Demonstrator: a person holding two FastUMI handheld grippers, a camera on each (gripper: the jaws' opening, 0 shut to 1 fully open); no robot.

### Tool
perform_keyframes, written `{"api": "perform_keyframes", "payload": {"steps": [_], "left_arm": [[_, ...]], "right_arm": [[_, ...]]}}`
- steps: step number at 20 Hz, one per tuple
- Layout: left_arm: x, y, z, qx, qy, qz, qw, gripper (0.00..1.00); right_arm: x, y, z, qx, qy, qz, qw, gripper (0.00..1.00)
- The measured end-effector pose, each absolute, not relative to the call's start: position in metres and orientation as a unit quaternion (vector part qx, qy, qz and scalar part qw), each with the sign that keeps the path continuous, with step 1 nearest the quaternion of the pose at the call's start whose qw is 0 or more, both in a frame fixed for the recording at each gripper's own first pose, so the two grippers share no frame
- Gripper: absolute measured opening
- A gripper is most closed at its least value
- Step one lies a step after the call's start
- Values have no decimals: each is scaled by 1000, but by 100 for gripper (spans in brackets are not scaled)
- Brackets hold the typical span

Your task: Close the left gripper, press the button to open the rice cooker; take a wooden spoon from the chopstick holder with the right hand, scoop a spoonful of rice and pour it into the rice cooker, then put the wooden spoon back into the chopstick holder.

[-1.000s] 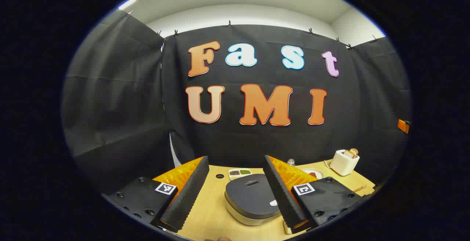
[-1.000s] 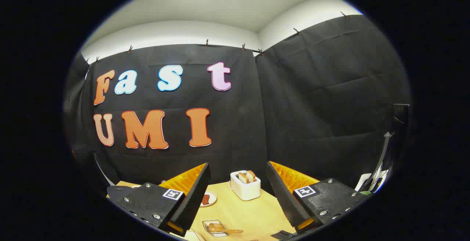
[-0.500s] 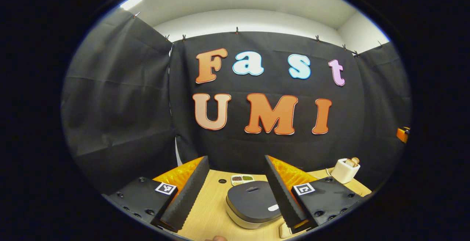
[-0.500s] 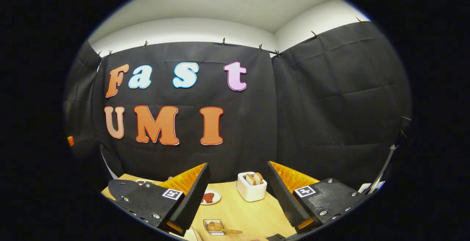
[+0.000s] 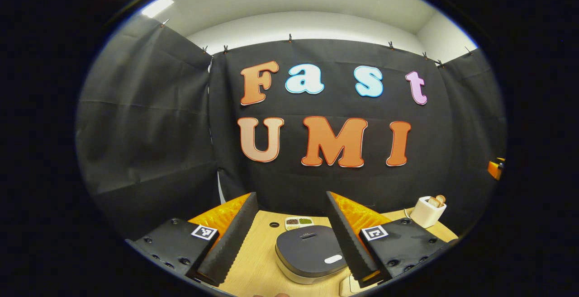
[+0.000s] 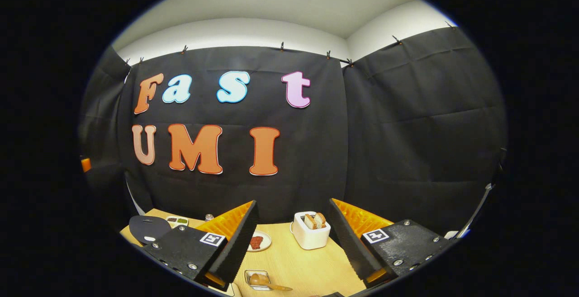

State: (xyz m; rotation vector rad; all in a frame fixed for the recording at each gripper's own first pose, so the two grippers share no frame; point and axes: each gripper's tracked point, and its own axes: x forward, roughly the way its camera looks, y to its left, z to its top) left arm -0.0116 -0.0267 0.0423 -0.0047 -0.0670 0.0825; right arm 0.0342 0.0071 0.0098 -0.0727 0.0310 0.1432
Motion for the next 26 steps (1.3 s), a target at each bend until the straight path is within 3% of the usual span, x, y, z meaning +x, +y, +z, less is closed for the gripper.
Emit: {"api": "perform_keyframes", "payload": {"steps": [12,16,19,26], "left_arm": [[3,-49,28,7,-17,24,1000,52],[8,-44,26,18,-13,41,999,8],[11,-58,13,4,8,18,1000,2],[44,-83,-57,-4,79,-23,997,5]], "right_arm": [[47,1,0,-42,26,76,996,95],[50,3,-3,-50,24,80,995,95],[52,4,-8,-54,30,82,995,95],[53,1,-17,-58,40,78,994,95]]}}
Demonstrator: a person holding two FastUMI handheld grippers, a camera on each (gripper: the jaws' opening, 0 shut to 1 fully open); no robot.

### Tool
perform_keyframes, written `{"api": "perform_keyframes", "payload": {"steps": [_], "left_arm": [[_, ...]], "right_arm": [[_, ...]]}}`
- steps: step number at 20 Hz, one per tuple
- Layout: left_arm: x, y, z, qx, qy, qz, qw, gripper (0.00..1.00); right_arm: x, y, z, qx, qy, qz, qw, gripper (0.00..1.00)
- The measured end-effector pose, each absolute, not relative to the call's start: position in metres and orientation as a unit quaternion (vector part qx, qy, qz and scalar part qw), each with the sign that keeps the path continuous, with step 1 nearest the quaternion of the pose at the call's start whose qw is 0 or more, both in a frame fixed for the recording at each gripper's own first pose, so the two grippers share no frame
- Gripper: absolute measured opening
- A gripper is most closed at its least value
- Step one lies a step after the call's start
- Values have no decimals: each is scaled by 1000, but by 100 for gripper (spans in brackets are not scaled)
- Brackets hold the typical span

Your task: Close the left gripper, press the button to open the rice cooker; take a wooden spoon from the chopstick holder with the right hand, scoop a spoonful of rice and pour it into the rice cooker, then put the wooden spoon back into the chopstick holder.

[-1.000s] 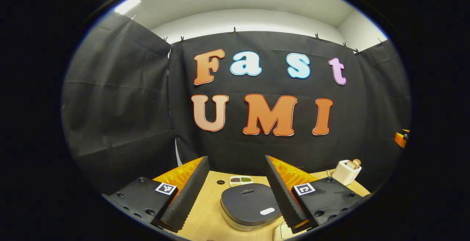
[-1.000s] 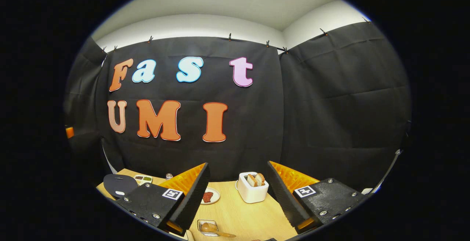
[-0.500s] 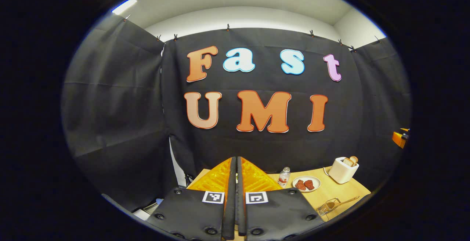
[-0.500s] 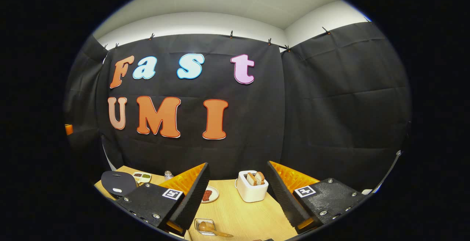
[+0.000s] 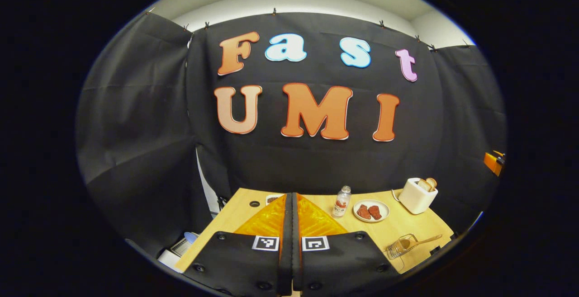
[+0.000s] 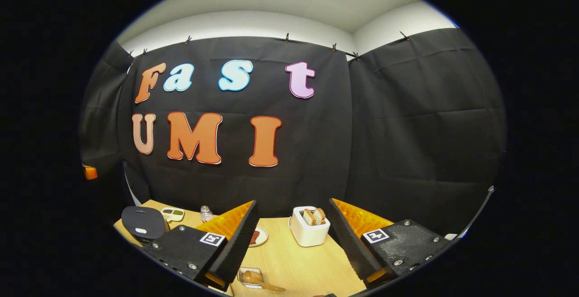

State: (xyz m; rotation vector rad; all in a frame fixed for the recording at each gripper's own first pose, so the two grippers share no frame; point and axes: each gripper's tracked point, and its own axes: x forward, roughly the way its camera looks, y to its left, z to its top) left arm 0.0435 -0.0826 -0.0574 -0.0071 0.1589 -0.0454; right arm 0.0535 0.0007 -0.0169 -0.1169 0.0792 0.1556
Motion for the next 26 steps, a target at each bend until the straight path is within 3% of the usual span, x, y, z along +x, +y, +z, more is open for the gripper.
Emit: {"api": "perform_keyframes", "payload": {"steps": [14,16,17,18,26], "left_arm": [[83,-136,-218,2,242,-97,965,5],[85,-136,-228,10,254,-95,962,5],[85,-139,-230,12,257,-100,961,5],[85,-140,-233,15,259,-102,960,5],[84,-142,-254,14,291,-104,951,5]], "right_arm": [[44,-37,-40,-78,76,42,993,95],[43,-39,-44,-78,83,40,993,95],[43,-40,-47,-79,88,38,992,100],[43,-41,-48,-81,91,37,992,95],[46,-41,-54,-74,99,38,992,95]]}}
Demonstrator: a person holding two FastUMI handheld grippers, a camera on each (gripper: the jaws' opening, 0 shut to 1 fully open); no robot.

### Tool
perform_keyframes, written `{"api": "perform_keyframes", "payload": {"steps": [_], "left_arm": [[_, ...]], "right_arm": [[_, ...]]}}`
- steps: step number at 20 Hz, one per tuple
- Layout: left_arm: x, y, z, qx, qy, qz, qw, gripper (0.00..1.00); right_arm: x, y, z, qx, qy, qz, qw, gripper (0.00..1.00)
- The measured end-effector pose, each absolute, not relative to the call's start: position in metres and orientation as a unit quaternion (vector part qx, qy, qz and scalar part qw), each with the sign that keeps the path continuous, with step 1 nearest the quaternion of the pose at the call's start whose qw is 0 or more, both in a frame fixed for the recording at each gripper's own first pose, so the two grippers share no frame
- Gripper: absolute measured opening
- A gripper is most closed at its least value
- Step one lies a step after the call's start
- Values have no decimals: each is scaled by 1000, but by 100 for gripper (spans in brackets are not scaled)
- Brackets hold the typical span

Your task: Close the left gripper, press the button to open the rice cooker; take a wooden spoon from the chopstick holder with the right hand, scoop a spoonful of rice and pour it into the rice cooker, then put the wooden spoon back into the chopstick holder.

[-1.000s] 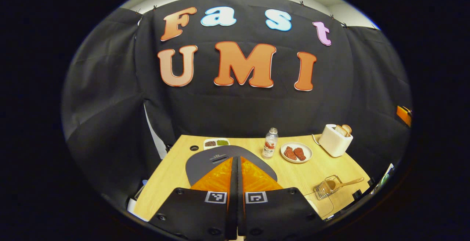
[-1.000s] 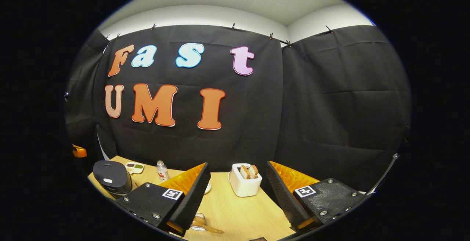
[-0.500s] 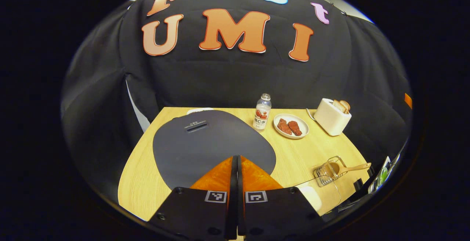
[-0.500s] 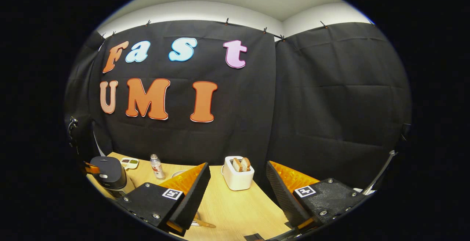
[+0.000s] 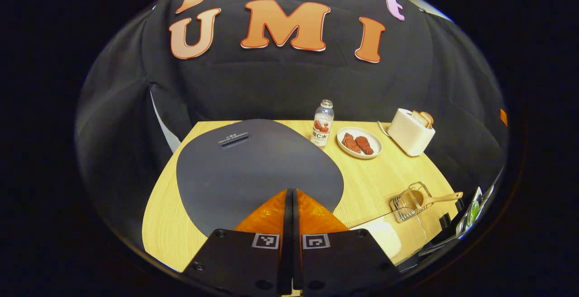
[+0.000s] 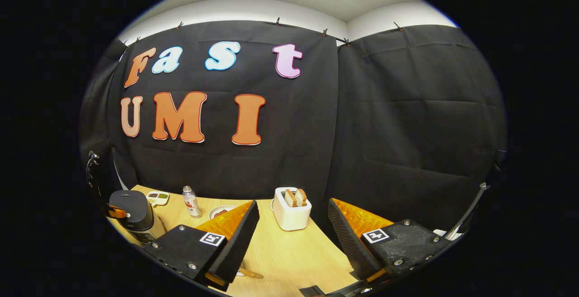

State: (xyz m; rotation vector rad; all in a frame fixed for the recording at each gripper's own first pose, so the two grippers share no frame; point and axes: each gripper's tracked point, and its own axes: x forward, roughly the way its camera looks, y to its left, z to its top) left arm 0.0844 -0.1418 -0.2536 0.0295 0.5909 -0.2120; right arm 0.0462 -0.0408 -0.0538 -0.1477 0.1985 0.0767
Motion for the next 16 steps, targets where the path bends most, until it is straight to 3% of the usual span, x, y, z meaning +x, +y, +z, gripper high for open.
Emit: {"api": "perform_keyframes", "payload": {"steps": [6,7,8,12,16], "left_arm": [[85,-140,-242,18,281,-98,955,5],[82,-139,-232,22,273,-91,957,5],[81,-136,-215,26,253,-82,964,5],[79,-116,-112,42,135,-48,989,5],[55,-105,-74,2,109,-50,993,5]], "right_arm": [[38,-14,-74,-51,119,71,989,95],[37,-12,-74,-47,118,74,989,100],[34,-9,-73,-42,115,77,989,95],[26,-5,-78,-22,110,79,991,95],[20,-7,-91,8,115,76,990,95]]}}
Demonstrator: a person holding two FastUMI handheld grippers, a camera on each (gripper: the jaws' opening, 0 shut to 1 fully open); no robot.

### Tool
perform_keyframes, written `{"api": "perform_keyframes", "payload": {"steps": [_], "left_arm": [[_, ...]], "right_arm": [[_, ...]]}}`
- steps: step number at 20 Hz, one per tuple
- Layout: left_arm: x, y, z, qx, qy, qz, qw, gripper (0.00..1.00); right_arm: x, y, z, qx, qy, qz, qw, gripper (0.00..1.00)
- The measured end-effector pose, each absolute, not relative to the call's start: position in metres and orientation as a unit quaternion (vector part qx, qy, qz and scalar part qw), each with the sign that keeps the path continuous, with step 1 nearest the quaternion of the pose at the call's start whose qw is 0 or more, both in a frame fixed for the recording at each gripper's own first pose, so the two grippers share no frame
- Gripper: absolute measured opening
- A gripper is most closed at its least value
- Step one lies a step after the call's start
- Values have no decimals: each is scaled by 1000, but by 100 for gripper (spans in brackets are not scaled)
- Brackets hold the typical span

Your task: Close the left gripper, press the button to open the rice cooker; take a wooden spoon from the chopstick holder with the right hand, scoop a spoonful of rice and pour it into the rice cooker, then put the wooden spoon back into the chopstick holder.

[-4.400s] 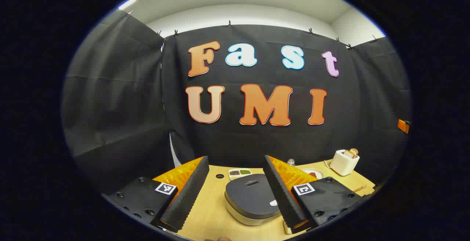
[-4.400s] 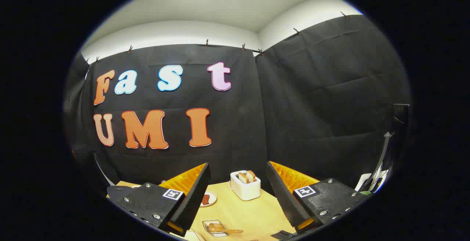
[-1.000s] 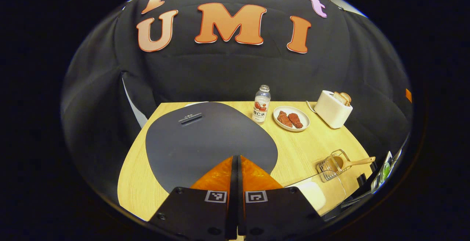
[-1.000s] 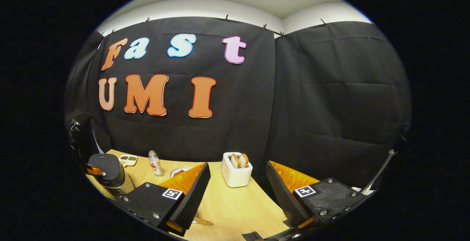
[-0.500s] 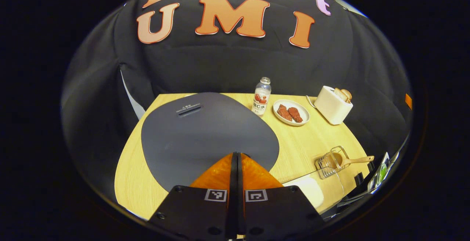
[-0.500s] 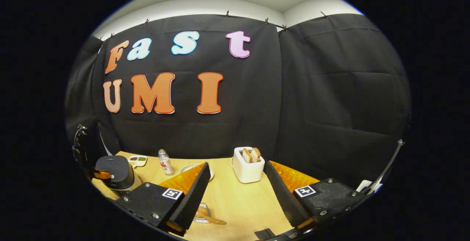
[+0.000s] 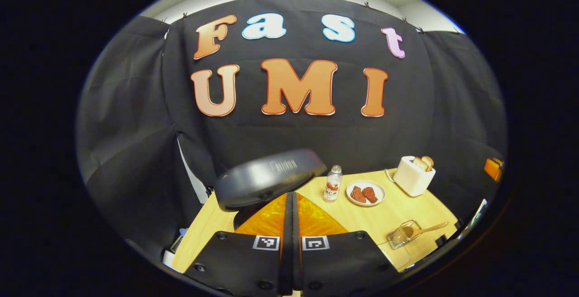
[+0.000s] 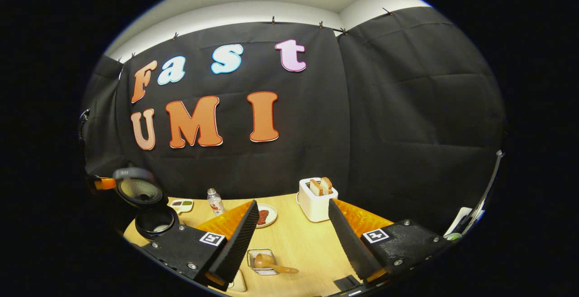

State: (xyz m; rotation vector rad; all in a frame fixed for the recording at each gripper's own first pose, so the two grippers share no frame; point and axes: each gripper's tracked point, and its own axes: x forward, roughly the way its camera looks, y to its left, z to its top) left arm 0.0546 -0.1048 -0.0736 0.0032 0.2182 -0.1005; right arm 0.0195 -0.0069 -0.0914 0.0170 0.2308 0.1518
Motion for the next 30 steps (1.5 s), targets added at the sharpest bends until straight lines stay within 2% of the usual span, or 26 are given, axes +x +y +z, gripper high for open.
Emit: {"api": "perform_keyframes", "payload": {"steps": [8,13,14,15,16,18,20,24,25,26,27,28,29,30], "left_arm": [[27,-39,-40,-16,70,17,997,5],[9,-3,-29,-23,55,59,996,8],[5,4,-28,-25,54,65,996,8],[2,11,-27,-27,49,71,996,8],[-3,15,-25,-26,48,76,996,11],[-6,29,-24,-22,41,90,995,63],[-9,43,-18,-25,26,106,994,60],[-16,65,-28,-12,28,131,991,90],[-15,73,-30,-8,30,140,990,98],[-16,79,-33,-7,32,148,988,98],[-17,88,-33,-7,32,160,987,98],[-19,94,-36,-8,36,167,985,98],[-21,103,-40,-9,40,176,984,98],[-23,109,-41,-10,42,184,982,98]], "right_arm": [[9,-4,-159,42,112,74,990,95],[3,-7,-244,58,171,52,982,95],[2,-7,-259,74,183,46,979,100],[-1,-6,-273,89,191,43,977,95],[-1,-3,-283,104,195,41,974,95],[-1,4,-299,126,205,39,970,95],[1,12,-321,136,224,36,964,95],[4,30,-337,163,243,44,955,95],[6,35,-339,170,246,47,953,92],[8,40,-339,174,249,51,951,88],[10,43,-339,177,250,52,951,77],[14,45,-338,177,255,46,949,72],[19,46,-340,176,263,46,948,58],[22,49,-342,174,271,46,946,50]]}}
